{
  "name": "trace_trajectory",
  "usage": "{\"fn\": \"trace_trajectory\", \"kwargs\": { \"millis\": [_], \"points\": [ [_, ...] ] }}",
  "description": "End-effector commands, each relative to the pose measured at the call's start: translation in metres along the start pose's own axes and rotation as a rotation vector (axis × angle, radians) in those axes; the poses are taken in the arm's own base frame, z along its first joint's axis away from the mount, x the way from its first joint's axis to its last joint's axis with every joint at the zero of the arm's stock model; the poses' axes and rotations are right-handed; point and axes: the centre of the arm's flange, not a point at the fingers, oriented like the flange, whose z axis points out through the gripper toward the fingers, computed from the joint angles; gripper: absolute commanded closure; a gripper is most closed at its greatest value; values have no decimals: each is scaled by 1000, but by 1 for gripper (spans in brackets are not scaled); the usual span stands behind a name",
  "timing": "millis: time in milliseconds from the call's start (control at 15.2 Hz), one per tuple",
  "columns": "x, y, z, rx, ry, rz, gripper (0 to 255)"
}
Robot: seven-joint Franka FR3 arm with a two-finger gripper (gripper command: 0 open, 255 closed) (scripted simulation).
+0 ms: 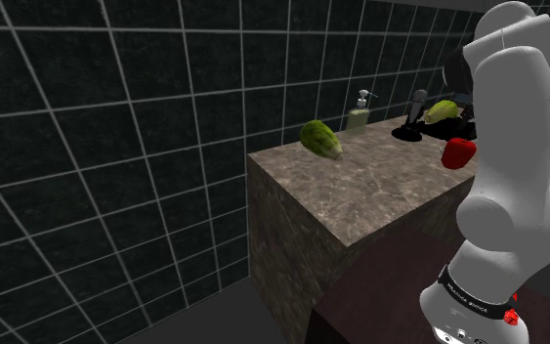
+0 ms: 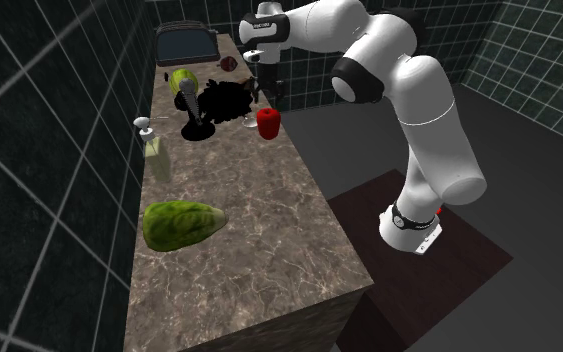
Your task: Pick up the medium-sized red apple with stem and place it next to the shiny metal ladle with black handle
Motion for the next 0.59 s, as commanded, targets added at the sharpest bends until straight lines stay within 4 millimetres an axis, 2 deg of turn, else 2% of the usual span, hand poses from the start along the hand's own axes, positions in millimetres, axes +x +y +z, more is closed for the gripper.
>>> {"fn": "trace_trajectory", "kwargs": {
  "millis": [0, 198, 528],
  "points": [
    [0, 0, -13, 0, 0, 0, 0],
    [0, 0, -50, 0, 0, 0, 0],
    [0, 0, -50, 0, 0, 0, 0]
  ]
}}
